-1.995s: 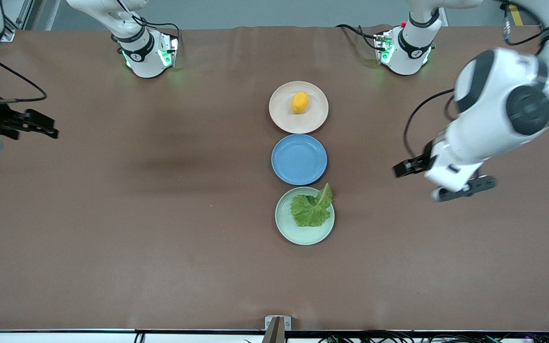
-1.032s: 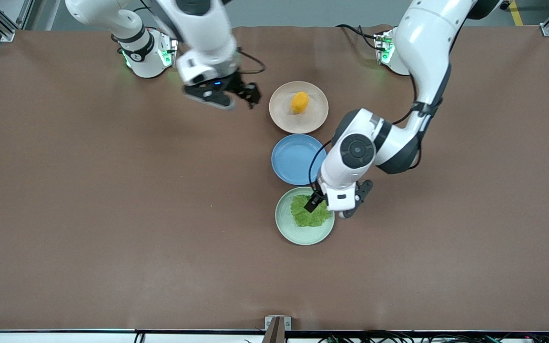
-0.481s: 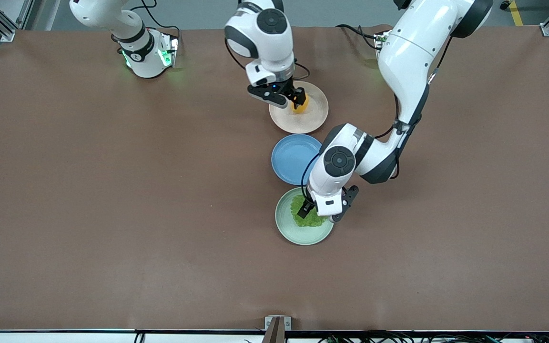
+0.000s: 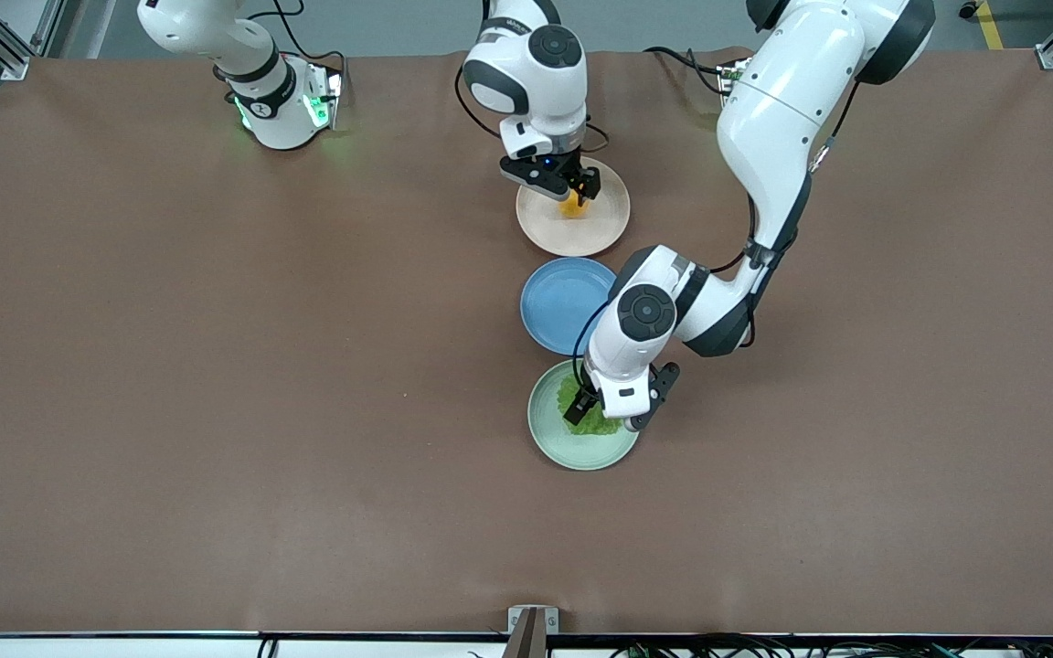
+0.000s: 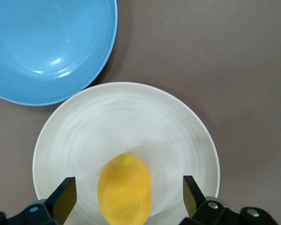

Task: Pick lemon and lettuce from plates
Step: 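Close the left gripper on the lettuce while the right gripper grasps the lemon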

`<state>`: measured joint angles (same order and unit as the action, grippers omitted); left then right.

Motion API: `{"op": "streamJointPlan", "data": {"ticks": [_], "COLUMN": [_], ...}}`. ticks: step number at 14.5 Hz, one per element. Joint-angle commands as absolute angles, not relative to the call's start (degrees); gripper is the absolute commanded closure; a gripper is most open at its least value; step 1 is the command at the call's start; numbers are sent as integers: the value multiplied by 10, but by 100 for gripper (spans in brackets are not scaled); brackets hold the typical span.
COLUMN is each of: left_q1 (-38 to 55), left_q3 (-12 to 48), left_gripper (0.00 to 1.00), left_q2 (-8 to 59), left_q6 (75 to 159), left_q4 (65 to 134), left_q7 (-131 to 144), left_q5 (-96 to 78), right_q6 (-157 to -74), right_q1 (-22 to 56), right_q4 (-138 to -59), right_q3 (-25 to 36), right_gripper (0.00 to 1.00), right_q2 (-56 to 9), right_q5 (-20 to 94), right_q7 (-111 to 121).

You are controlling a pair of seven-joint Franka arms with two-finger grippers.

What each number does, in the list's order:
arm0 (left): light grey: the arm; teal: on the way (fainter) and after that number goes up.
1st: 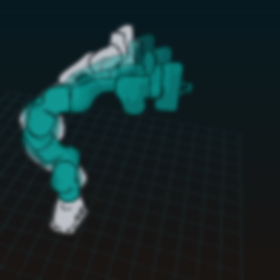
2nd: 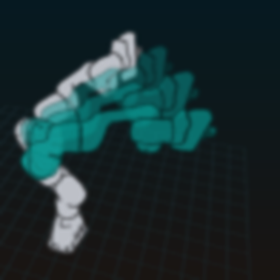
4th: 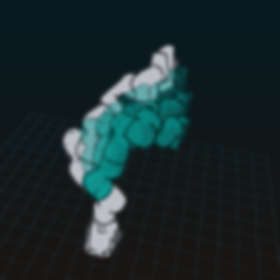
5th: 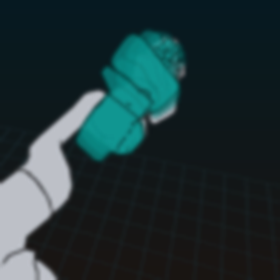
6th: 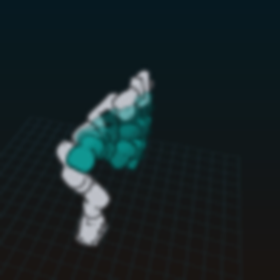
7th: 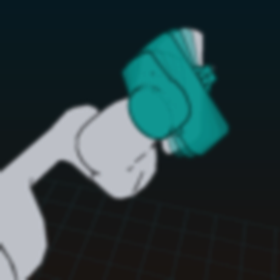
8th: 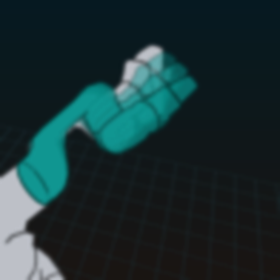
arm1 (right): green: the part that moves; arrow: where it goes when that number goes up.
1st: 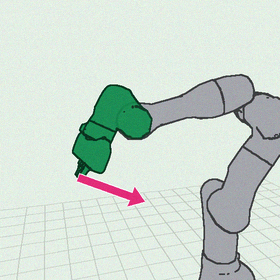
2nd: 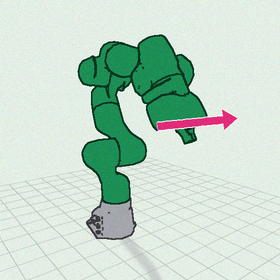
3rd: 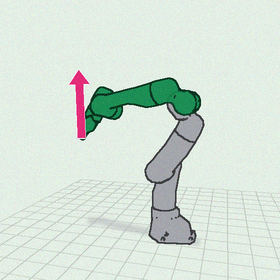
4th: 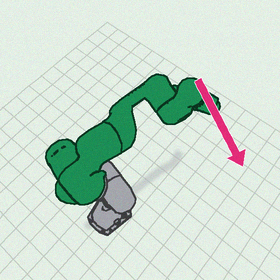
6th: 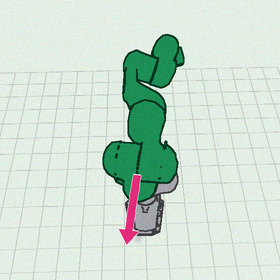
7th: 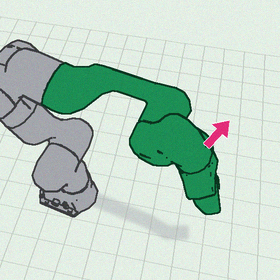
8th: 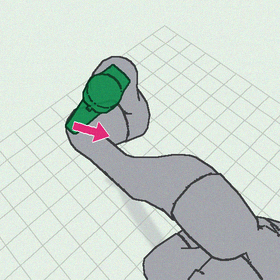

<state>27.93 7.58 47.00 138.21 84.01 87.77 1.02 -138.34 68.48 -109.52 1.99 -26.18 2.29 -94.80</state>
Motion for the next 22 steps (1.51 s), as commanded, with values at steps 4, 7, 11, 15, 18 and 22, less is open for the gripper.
{"op": "streamJointPlan", "data": {"ticks": [4, 7, 11, 15, 18, 22], "left_q1": [287, 287, 287, 287, 292, 292], "left_q3": [69, 69, 69, 69, 69, 70], "left_gripper": [15, 19, 31, 39, 51, 70], "left_q2": [487, 488, 489, 489, 489, 489], "left_q6": [1389, 1389, 1389, 1388, 1388, 1388], "left_q4": [826, 826, 828, 828, 828, 828], "left_q7": [890, 890, 890, 889, 889, 889], "left_q5": [25, 25, 25, 25, 25, 25], "right_q6": [-1388, -1405, -1435, -1441, -1438, -1426], "right_q1": [719, 724, 729, 729, 730, 721], "right_q4": [-1068, -1068, -1068, -1057, -1057, -1057], "right_q3": [30, 30, 31, 32, 32, 31], "right_gripper": [1, 3, 6, 9, 35, 98], "right_q2": [-291, -300, -322, -344, -344, -335], "right_q5": [7, 2, -6, -6, -11, -10], "right_q7": [-983, -991, -991, -996, -999, -991]}}
